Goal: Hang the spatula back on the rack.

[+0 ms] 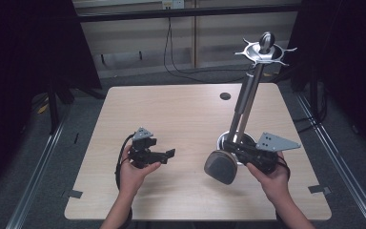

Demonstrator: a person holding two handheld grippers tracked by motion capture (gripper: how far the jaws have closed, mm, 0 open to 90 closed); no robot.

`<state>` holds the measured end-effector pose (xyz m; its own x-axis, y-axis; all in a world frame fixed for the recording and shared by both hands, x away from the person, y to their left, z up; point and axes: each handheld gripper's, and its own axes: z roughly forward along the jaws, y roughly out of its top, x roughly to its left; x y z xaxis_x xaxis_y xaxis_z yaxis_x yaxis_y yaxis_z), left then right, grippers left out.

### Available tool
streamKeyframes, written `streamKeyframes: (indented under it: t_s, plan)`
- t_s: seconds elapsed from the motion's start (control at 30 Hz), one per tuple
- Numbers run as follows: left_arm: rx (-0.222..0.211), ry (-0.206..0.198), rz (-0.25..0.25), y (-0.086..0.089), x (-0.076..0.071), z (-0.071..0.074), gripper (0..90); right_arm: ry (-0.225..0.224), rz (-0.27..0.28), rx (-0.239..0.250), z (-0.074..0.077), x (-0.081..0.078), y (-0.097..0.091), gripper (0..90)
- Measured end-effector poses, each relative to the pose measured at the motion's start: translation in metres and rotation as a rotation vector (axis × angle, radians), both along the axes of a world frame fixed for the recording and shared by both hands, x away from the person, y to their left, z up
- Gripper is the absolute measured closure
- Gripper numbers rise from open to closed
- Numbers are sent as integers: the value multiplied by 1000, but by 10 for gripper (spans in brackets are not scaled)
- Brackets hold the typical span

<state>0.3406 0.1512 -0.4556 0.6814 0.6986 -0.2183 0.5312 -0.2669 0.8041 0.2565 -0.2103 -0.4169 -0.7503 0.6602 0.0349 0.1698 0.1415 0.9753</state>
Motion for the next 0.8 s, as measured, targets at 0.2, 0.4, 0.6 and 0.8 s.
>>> streamKeyframes:
  t_s: [0.2,0.4,0.6,0.8]
  plan:
    - [3,-1,1,2,0,0,86,-4,-22,0,-6,4,-4,880]
    - [8,-5,0,3,-1,1,86,5,-42,13,-8,10,-8,855]
    - [0,2,10,4,-1,-1,86,7,-50,43,-5,17,-10,768]
    - [2,1,7,4,-1,-1,84,14,-58,61,-7,20,-9,680]
